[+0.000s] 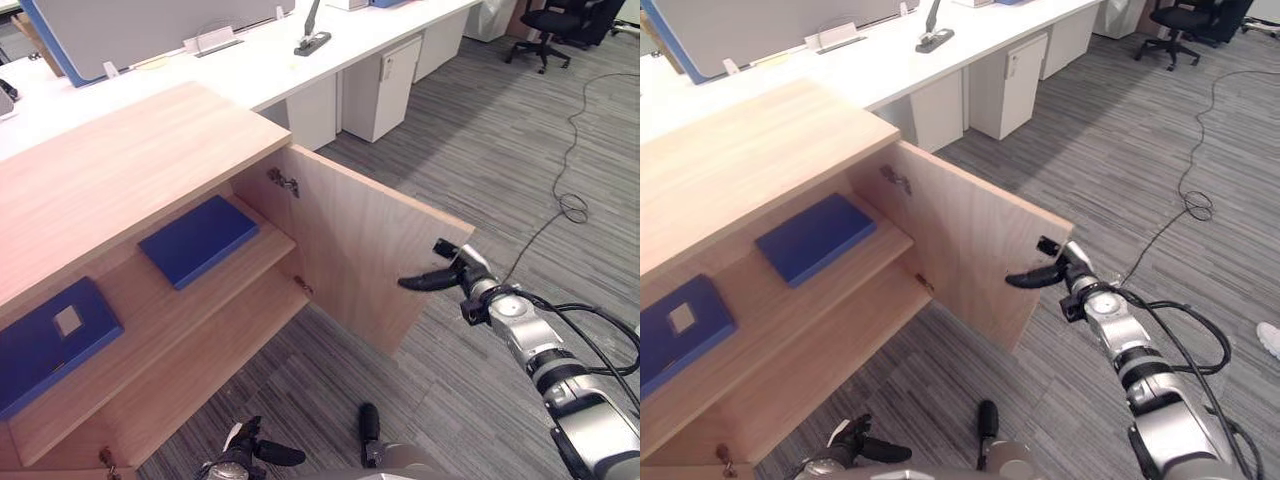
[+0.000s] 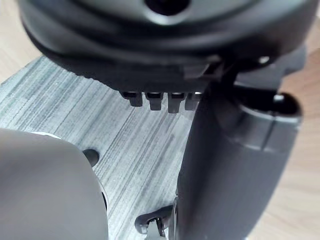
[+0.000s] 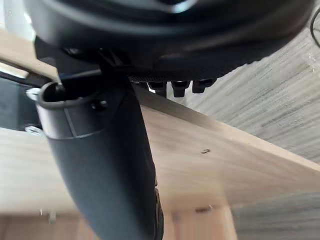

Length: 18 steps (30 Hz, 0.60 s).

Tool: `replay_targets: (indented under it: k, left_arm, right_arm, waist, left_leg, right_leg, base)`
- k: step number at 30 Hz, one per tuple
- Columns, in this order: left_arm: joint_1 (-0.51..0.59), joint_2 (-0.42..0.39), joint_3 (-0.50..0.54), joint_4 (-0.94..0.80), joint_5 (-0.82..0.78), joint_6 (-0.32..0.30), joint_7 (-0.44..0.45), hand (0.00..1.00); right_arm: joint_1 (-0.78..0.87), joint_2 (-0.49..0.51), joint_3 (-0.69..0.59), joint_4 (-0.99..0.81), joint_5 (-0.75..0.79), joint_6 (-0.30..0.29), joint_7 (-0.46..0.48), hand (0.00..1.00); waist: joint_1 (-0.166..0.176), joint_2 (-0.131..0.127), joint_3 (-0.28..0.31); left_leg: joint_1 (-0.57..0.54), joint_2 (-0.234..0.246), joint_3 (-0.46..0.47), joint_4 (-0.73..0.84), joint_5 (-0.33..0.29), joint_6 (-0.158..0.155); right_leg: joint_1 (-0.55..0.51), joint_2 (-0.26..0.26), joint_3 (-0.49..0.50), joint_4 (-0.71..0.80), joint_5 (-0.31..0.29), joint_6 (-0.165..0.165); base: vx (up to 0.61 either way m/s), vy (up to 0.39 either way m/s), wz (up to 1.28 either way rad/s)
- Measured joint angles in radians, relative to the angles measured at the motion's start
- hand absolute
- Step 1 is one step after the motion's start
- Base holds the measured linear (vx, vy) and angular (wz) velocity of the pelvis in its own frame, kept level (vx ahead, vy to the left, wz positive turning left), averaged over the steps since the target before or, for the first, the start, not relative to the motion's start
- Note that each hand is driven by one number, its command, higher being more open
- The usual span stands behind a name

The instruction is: Walk over to the cabinet, pick up the folder, carry it to the office cabinet, place the folder inside the office cabinet, then close the office cabinet door

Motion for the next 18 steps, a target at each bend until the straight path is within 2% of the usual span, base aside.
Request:
replay_targets:
  k: [3,5,9,14,18]
  left_arm:
    - [-0.004,-0.001,0.000,0.002,0.029,-0.002,-0.004,1.00]
    - [-0.022,0.000,0.001,0.009,0.032,-0.001,-0.006,1.00]
    - [-0.029,0.000,0.002,0.009,0.032,-0.002,-0.007,1.00]
    - [-0.023,0.000,0.002,0.009,0.032,-0.002,-0.008,1.00]
    - [-0.018,-0.009,0.002,0.009,0.032,-0.004,-0.007,1.00]
  right_arm:
    - [0.051,0.011,0.103,-0.100,0.009,0.001,0.082,1.00]
    - [0.098,0.033,0.160,-0.195,0.011,0.000,0.138,1.00]
    - [0.144,0.101,0.207,-0.234,0.011,-0.001,0.180,1.00]
    - [0.219,0.150,0.212,-0.244,0.011,-0.002,0.198,1.00]
    - [0.301,0.174,0.160,-0.217,0.011,-0.002,0.194,1.00]
  waist:
    - [0.005,-0.006,0.000]
    - [0.017,-0.015,0.002]
    - [0.032,-0.028,-0.003]
    - [0.036,-0.036,-0.010]
    - [0.034,-0.027,-0.016]
  left_leg:
    - [-0.003,0.012,0.000,0.000,0.009,-0.005]
    - [-0.027,0.014,-0.006,0.011,0.006,0.004]
    - [-0.039,0.011,-0.030,0.013,-0.001,0.016]
    - [-0.049,0.012,-0.058,0.013,0.000,0.017]
    - [-0.060,0.004,-0.084,0.013,0.002,0.019]
  right_leg:
    - [-0.005,0.013,0.000,-0.002,-0.001,-0.002]
    - [-0.021,0.016,0.001,-0.001,-0.001,-0.001]
    - [-0.026,0.022,0.000,0.001,0.001,0.001]
    - [-0.027,0.019,-0.004,0.001,0.005,-0.001]
    - [-0.026,0.005,-0.023,0.004,0.005,-0.002]
  base:
    - [-0.07,-0.039,-0.03]
    - [-0.10,-0.039,0.02]
    - [-0.06,-0.028,0.05]
    - [0.01,0.026,0.10]
    - [0.06,0.060,0.16]
